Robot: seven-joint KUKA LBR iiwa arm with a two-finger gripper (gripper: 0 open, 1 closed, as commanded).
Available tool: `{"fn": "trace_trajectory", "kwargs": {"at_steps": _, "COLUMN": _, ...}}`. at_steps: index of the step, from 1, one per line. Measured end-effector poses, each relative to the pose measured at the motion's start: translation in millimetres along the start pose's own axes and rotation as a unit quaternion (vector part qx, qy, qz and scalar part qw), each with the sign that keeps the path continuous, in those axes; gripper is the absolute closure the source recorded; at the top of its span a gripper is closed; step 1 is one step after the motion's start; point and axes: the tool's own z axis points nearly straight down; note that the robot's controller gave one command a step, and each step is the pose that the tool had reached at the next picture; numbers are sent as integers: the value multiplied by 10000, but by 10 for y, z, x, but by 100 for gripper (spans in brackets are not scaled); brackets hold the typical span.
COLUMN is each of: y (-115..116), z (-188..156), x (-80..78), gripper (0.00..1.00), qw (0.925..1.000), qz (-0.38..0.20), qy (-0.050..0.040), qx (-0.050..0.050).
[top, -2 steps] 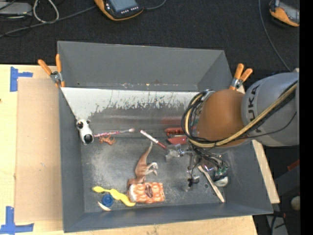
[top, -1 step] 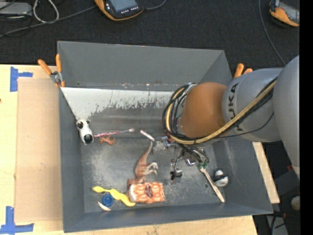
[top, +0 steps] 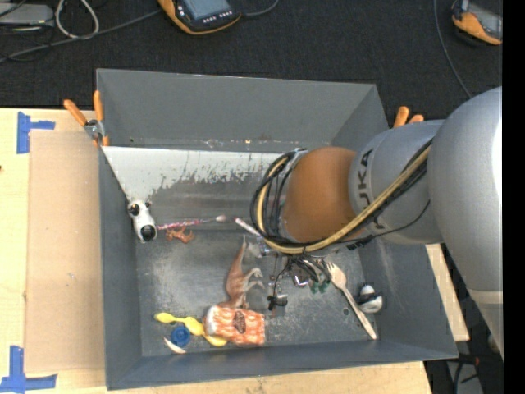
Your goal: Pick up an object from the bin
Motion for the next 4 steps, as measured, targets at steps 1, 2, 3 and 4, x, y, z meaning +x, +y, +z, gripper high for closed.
{"fn": "trace_trajectory", "kwargs": {"at_steps": 1, "y": 135, "z": -38, "x": 14, "gripper": 0, "qw": 10000, "qz": -14, "qy": -35, "qx": 11}}
{"fn": "trace_trajectory", "kwargs": {"at_steps": 2, "y": -84, "z": -13, "x": 269, "gripper": 0, "qw": 9930, "qz": -1177, "qy": -28, "qx": 4}}
{"fn": "trace_trajectory", "kwargs": {"at_steps": 3, "y": 559, "z": -85, "x": 546, "gripper": 0, "qw": 9949, "qz": -1004, "qy": -74, "qx": 6}}
{"fn": "trace_trajectory", "kwargs": {"at_steps": 4, "y": 886, "z": -108, "x": 509, "gripper": 0, "qw": 9933, "qz": -1150, "qy": -91, "qx": 5}}
